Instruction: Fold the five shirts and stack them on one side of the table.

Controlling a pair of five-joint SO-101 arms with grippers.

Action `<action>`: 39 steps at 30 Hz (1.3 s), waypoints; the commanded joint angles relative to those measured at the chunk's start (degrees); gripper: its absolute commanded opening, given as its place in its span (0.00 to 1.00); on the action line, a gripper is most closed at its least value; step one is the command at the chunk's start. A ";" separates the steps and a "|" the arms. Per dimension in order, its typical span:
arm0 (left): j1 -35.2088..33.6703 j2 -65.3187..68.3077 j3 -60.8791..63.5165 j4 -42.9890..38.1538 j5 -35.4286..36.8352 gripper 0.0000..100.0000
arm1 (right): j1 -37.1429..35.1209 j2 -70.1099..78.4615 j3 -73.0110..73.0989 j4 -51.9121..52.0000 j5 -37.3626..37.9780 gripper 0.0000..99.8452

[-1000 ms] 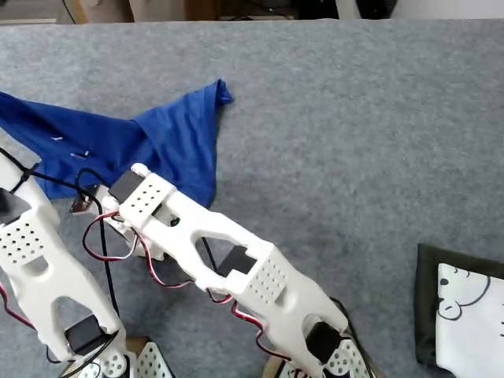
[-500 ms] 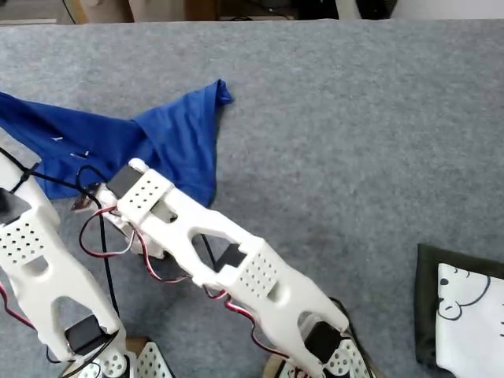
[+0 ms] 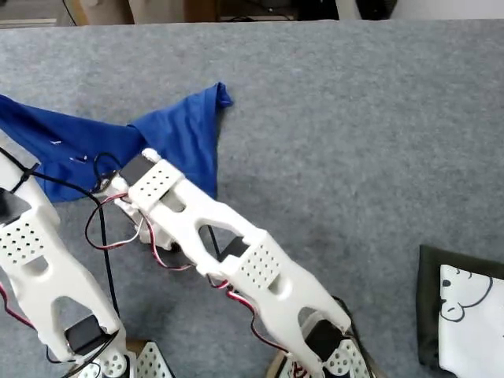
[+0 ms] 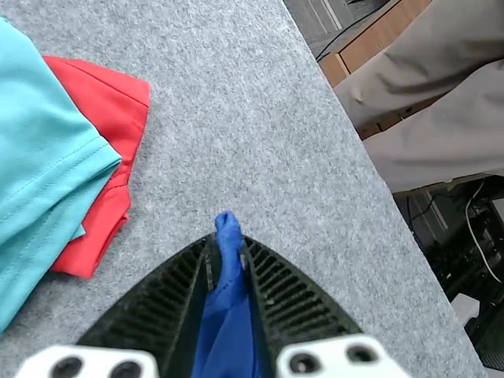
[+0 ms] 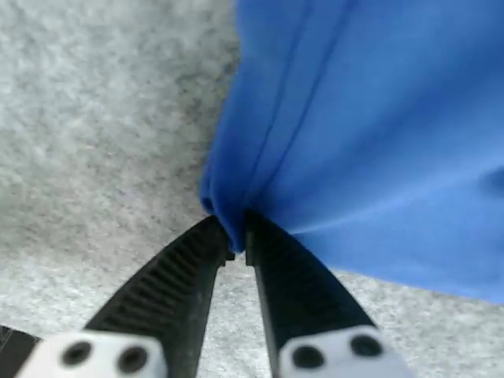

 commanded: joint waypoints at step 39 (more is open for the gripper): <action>30.68 -54.46 8.97 8.62 -16.97 0.02 | 46.29 -76.62 -39.60 -14.68 14.33 0.00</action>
